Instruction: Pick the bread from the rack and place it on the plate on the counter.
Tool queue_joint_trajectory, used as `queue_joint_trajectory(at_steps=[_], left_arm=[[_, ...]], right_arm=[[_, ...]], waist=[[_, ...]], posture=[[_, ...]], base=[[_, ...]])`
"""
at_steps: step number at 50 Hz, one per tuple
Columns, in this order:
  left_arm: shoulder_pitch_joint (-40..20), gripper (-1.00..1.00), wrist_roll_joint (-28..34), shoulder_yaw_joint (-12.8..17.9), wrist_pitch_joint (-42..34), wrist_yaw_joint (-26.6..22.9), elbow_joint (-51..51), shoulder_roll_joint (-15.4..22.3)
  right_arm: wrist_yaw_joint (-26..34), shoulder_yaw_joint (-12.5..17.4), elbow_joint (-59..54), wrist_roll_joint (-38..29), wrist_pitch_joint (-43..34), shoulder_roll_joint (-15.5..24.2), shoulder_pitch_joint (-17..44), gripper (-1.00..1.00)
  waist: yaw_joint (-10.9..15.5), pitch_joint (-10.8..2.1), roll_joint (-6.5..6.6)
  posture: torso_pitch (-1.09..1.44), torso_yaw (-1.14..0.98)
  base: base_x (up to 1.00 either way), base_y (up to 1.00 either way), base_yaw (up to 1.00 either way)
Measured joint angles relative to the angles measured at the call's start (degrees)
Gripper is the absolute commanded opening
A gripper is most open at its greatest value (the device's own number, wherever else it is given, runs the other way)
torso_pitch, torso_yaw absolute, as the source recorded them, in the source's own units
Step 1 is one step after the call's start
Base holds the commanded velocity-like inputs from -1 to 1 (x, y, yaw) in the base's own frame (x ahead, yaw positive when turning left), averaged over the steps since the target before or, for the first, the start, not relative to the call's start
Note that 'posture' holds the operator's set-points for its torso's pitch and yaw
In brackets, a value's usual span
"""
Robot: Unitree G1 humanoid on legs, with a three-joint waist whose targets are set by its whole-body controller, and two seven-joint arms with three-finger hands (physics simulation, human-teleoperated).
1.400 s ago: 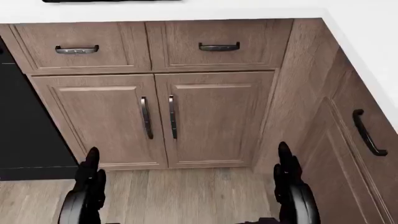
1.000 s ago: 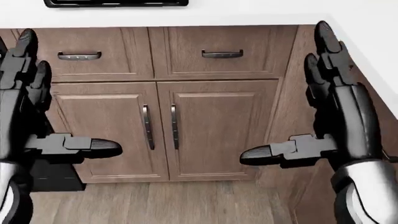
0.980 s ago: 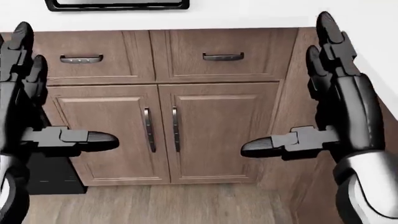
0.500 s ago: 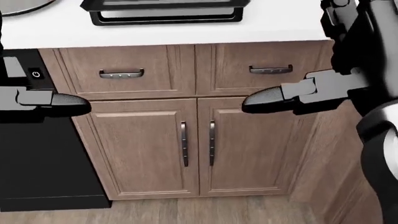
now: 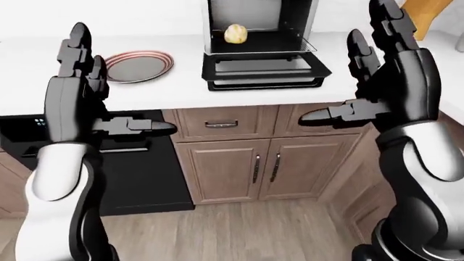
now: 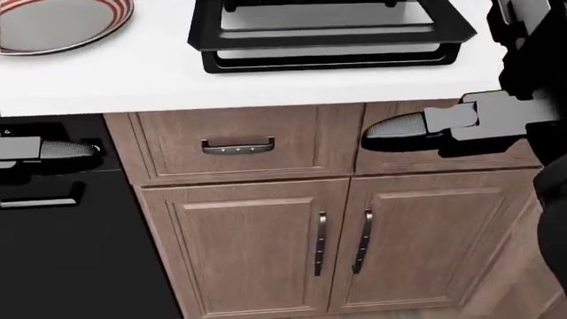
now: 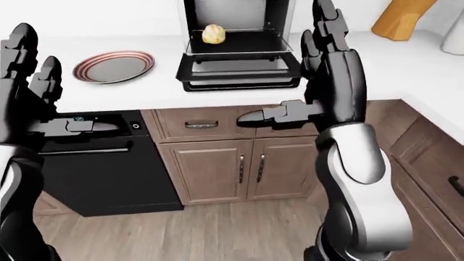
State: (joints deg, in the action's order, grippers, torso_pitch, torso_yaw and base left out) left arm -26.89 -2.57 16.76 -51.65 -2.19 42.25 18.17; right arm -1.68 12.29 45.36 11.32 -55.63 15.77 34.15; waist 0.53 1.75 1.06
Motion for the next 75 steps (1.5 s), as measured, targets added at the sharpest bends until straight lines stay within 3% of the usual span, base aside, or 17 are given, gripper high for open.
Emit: queue_joint_trajectory(at_steps=[6,8,9,11,13,16,19,27,33,38,44,48,54,57,67,71,75], left_arm=[[-1.01,1.00,-0.28,0.45,-1.12,0.34,0.07,1.03],[-0.68,1.00,-0.24,-0.23,-1.08,0.45,-0.04,0.50],[-0.49,1.00,-0.39,-0.82,-1.27,0.34,-0.36,0.39],[-0.50,1.00,-0.67,-1.61,-1.42,0.05,-0.76,0.33],[-0.37,1.00,-0.57,-1.39,-1.01,-0.07,-0.24,0.37],[-0.26,1.00,-0.29,-0.33,-0.56,-0.23,1.67,0.60],[-0.25,1.00,-0.15,0.51,-0.74,-0.36,2.41,1.14],[0.40,1.00,0.05,0.89,-1.45,-0.35,1.36,1.13],[0.52,1.00,0.25,0.93,-0.14,-0.35,0.27,1.22],[-0.10,1.00,0.48,0.75,0.16,-0.44,-0.76,1.52],[-0.17,1.00,-0.18,0.00,-0.73,-1.16,-0.64,1.41],[-0.79,1.00,0.27,0.03,-0.23,-0.85,-0.14,1.53],[-1.43,1.00,0.52,-0.02,-0.16,-0.97,0.58,2.05],[0.02,1.00,1.19,0.88,-0.23,-0.73,-0.47,1.64],[-0.89,1.00,1.26,1.46,0.34,-1.22,0.92,2.19],[0.31,1.00,0.76,0.68,-0.10,-1.42,-0.60,1.49],[-0.04,1.00,0.26,0.69,-1.05,-1.68,-0.75,1.77]], right_arm=[[0.24,-1.20,-0.24,0.66,-0.53,0.29,0.64,1.00],[0.25,-0.98,0.05,0.45,-1.04,0.30,-0.14,1.00],[0.23,-0.77,-0.16,0.25,-1.33,0.13,-0.81,1.00],[0.17,-0.36,-0.89,-0.15,-1.87,0.17,-1.17,1.00],[0.19,-0.26,-0.51,-0.42,-1.52,0.31,-0.71,1.00],[0.47,0.11,1.11,-0.51,0.16,0.34,-0.89,1.00],[0.66,0.23,1.49,-0.38,0.14,0.27,-0.65,1.00],[1.23,-1.22,0.72,-0.55,-0.12,-0.08,-1.46,1.00],[1.50,-1.40,1.38,-1.35,0.62,-0.51,-1.06,1.00],[2.17,-1.23,2.19,-1.21,-0.20,-0.27,-1.39,1.00],[1.91,0.10,2.03,-1.58,-0.91,-0.22,-2.31,1.00],[1.95,-0.32,2.42,-1.39,-0.33,-0.14,-1.52,1.00],[1.82,-0.73,1.67,-1.58,0.62,-0.39,-0.74,1.00],[2.35,-1.98,1.27,-1.09,0.42,-0.91,-1.88,1.00],[2.25,-0.81,1.90,-1.06,2.72,-1.18,-0.82,1.00],[1.34,-0.54,0.89,-0.40,2.94,-1.12,-1.87,1.00],[0.70,-0.53,0.78,-0.20,2.22,-0.83,-2.05,1.00]], waist=[[0.68,0.26,-2.24],[0.06,1.75,-0.69],[-0.09,2.25,-1.28],[-0.47,1.31,-2.66],[-0.59,0.25,-2.68],[-1.04,0.59,-0.57],[-0.68,0.17,3.02],[-0.59,0.53,0.10],[-0.53,0.08,-0.79],[-0.23,0.06,-4.25],[-0.91,0.35,-3.10],[-1.11,1.23,-0.89],[-1.71,0.39,3.63],[-0.78,1.59,2.86],[0.06,0.69,-2.09],[-0.30,1.65,-1.33],[-0.64,2.03,-2.20]], posture=[[0.00,0.00],[0.00,0.00],[0.00,0.00],[0.00,0.00],[0.00,0.00],[0.00,0.00],[0.00,0.00],[0.00,0.00],[0.00,0.00],[0.00,0.00],[0.00,0.00],[0.00,0.00],[0.00,0.00],[0.00,0.00],[0.00,0.00],[0.00,0.00],[0.00,0.00]], base=[[0.07,0.28,0.00],[0.07,0.29,0.00],[0.08,0.28,0.00],[0.07,0.28,0.00],[0.07,0.29,0.00],[0.07,0.28,0.00],[0.07,0.27,0.00],[0.07,0.23,0.00],[0.07,0.04,0.00],[0.07,0.05,0.00],[0.15,0.12,0.00],[0.32,0.25,0.00],[0.34,0.27,0.00],[0.34,0.27,0.00],[0.22,0.16,0.00],[0.00,0.00,0.00],[0.00,0.00,0.00]])
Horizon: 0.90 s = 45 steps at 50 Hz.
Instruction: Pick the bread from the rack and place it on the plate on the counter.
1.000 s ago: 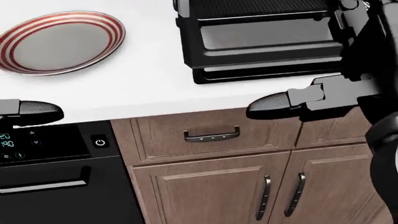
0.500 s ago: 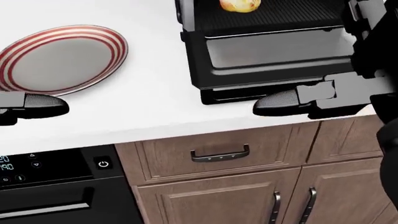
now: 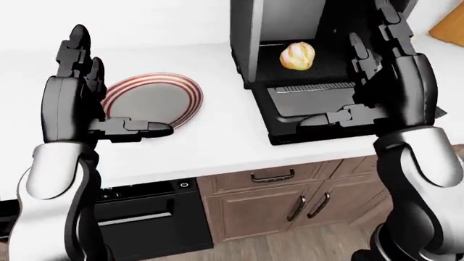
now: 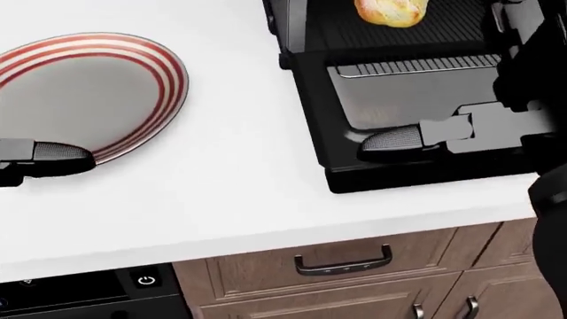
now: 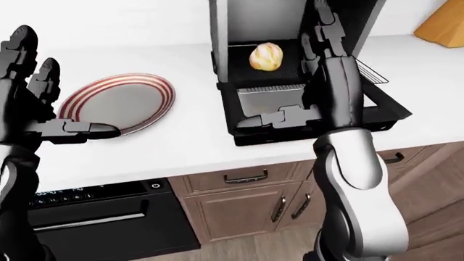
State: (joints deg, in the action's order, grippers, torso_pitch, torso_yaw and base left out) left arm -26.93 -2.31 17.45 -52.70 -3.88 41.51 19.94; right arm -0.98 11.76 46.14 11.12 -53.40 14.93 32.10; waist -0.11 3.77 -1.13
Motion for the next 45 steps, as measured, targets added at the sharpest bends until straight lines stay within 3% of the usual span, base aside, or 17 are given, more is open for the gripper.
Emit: queue_joint_trajectory(at_steps=[4,7,12,19,34,39,45], left_arm=[[0.05,1.00,-0.09,0.66,0.57,0.22,1.60,0.25],[-0.15,1.00,0.10,0.87,0.56,0.47,1.75,0.63],[-0.13,1.00,0.45,1.14,0.25,0.66,1.22,0.73],[-0.88,1.00,0.35,0.58,-0.17,0.44,1.15,0.71],[-0.72,1.00,-3.92,2.01,-1.66,2.57,1.48,1.37],[-0.57,1.00,-4.37,2.06,-1.47,2.42,2.08,1.49],[-0.20,1.00,-4.55,2.51,-1.35,2.46,2.44,1.71]], right_arm=[[-0.34,0.08,1.60,0.12,0.16,0.36,0.37,1.00],[-0.29,0.11,2.64,0.47,-0.14,0.60,0.88,1.00],[-0.16,0.56,3.53,1.52,-1.59,0.98,0.84,1.00],[-0.57,1.09,2.18,1.72,-1.67,2.03,1.71,1.00],[0.30,5.65,-3.72,1.82,-14.87,13.05,14.20,1.00],[-0.47,2.38,-16.53,-0.71,-19.39,16.56,22.79,1.00],[0.33,-1.23,-28.40,-6.37,-18.85,16.39,28.00,1.00]], waist=[[0.39,0.48,-0.19],[0.05,-0.18,1.77],[0.47,-0.89,0.39],[0.50,-1.10,0.23],[0.36,-0.74,0.67],[0.10,-0.74,0.85],[0.16,-0.58,1.12]], posture=[[0.00,0.00],[0.00,0.00],[0.00,0.00],[0.00,0.00],[0.00,0.00],[0.00,0.00],[0.00,0.00]], base=[[0.00,0.00,0.00],[0.00,0.00,0.00],[0.00,0.00,0.00],[0.00,0.00,0.00],[0.00,0.00,0.00],[0.00,0.00,0.00],[0.00,0.00,0.00]])
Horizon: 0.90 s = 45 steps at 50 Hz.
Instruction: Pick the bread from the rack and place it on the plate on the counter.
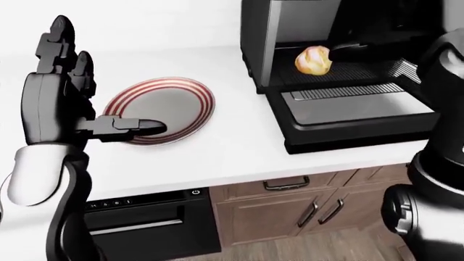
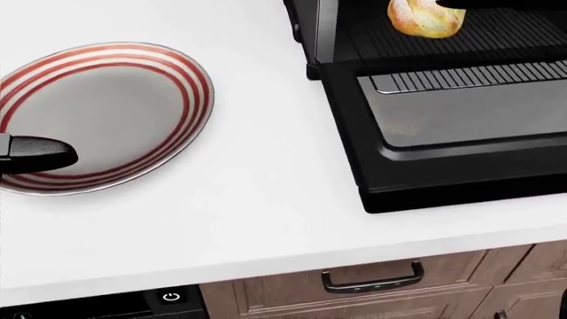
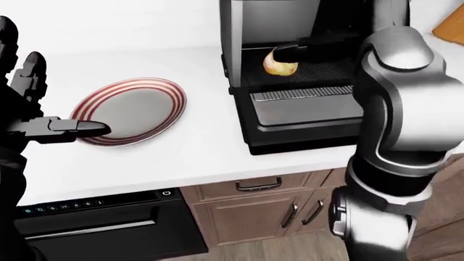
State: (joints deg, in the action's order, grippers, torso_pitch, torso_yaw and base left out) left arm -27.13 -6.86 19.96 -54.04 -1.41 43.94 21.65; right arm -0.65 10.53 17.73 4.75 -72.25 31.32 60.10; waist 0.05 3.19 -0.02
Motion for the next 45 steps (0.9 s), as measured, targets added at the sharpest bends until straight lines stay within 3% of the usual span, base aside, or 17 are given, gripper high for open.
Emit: queue_joint_trajectory(at_steps=[7,14,20,31,45], left_arm=[[-0.04,1.00,0.34,-0.05,0.63,0.38,-0.72,0.06],[-1.07,1.00,-0.50,1.25,0.07,1.38,0.14,0.81],[-1.05,1.00,-1.29,0.94,-0.14,1.58,-0.19,1.19],[0.16,1.00,-1.17,0.65,1.34,1.72,-1.29,0.87],[1.49,1.00,-0.44,0.66,2.56,1.13,-1.43,0.46]], right_arm=[[4.33,-4.08,-7.43,-7.99,-1.84,-1.06,4.23,1.00],[8.11,-4.39,-9.18,-14.45,-7.27,-3.91,5.16,1.00],[8.63,-3.50,-13.27,-17.51,-6.18,-6.64,5.29,1.00],[5.75,-1.42,-20.78,-17.43,0.09,-8.64,4.45,1.00],[-0.48,-0.22,-29.48,-11.93,7.86,-9.52,4.49,1.00]], waist=[[0.07,0.10,0.20],[0.20,-0.03,0.20],[0.20,-0.09,0.50],[0.15,-0.17,0.75],[0.16,-0.38,0.71]], posture=[[0.00,0.00],[0.00,0.00],[0.00,0.00],[0.00,0.00],[0.00,0.00]], base=[[0.00,0.00,0.00],[0.00,0.00,0.00],[0.00,0.00,0.00],[0.00,0.00,0.00],[0.00,0.00,0.00]])
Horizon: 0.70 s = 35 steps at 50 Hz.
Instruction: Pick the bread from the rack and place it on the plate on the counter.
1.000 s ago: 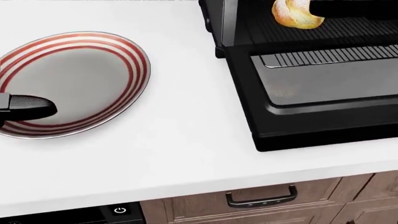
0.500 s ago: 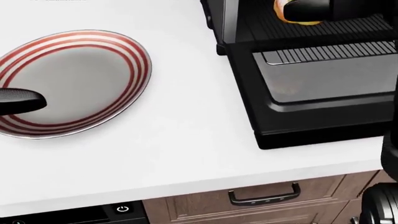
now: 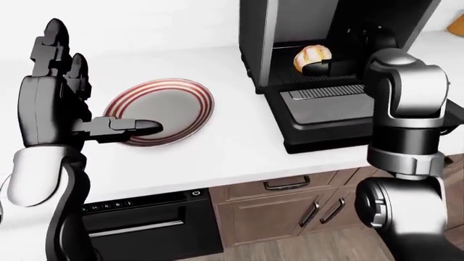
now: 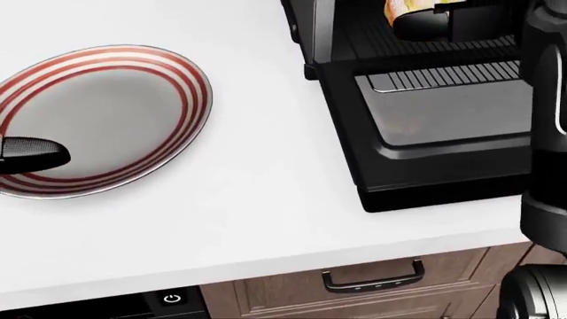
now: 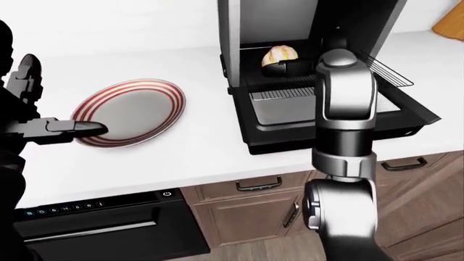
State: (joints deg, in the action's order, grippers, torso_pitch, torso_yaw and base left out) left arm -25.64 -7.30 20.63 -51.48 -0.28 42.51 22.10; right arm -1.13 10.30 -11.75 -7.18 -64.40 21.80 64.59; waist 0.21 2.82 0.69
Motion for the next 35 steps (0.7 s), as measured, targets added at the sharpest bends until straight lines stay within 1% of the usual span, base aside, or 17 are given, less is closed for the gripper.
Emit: queue_joint_trajectory(at_steps=[8,16,24,32,33,34,35], left_arm=[[-0.73,1.00,0.36,-0.04,-0.51,-0.32,0.16,0.10],[-1.11,1.00,0.48,-0.14,-0.67,-0.32,0.15,0.11],[-1.07,1.00,0.65,-0.39,-0.44,-0.30,-0.35,-0.02],[-0.97,1.00,0.70,-0.20,-0.37,-0.33,-0.29,-0.03],[-0.97,1.00,0.68,-0.17,-0.35,-0.36,-0.29,-0.02],[-0.95,1.00,0.68,-0.14,-0.28,-0.36,-0.31,0.00],[-0.91,1.00,0.67,-0.10,-0.24,-0.37,-0.30,-0.02]], right_arm=[[-2.04,-0.66,-4.75,2.23,3.22,0.42,1.15,1.00],[-2.88,-1.25,-8.99,3.26,6.42,0.31,2.25,1.00],[-2.83,-1.86,-11.83,3.33,8.90,-0.02,3.03,1.00],[-1.57,-2.28,-10.96,2.98,9.36,-0.34,2.69,1.00],[-1.48,-2.17,-10.95,2.98,9.37,-0.42,2.66,0.86],[-1.44,-2.06,-10.92,3.00,9.34,-0.48,2.62,0.84],[-1.44,-2.00,-10.92,3.02,9.32,-0.49,2.60,0.78]], waist=[[-0.09,-0.05,-0.07],[-0.10,-0.11,-0.04],[-0.07,-0.10,-0.11],[-0.03,-0.12,-0.13],[-0.03,-0.13,-0.14],[-0.01,-0.15,-0.14],[0.00,-0.15,-0.14]], posture=[[0.00,0.00],[0.00,0.00],[0.00,0.00],[0.00,0.00],[0.00,0.00],[0.00,0.00],[0.00,0.00]], base=[[0.00,0.00,0.00],[0.00,0.00,0.00],[0.00,0.00,0.00],[0.00,0.00,0.00],[0.00,0.00,0.00],[0.00,0.00,0.00],[0.00,0.00,0.00]])
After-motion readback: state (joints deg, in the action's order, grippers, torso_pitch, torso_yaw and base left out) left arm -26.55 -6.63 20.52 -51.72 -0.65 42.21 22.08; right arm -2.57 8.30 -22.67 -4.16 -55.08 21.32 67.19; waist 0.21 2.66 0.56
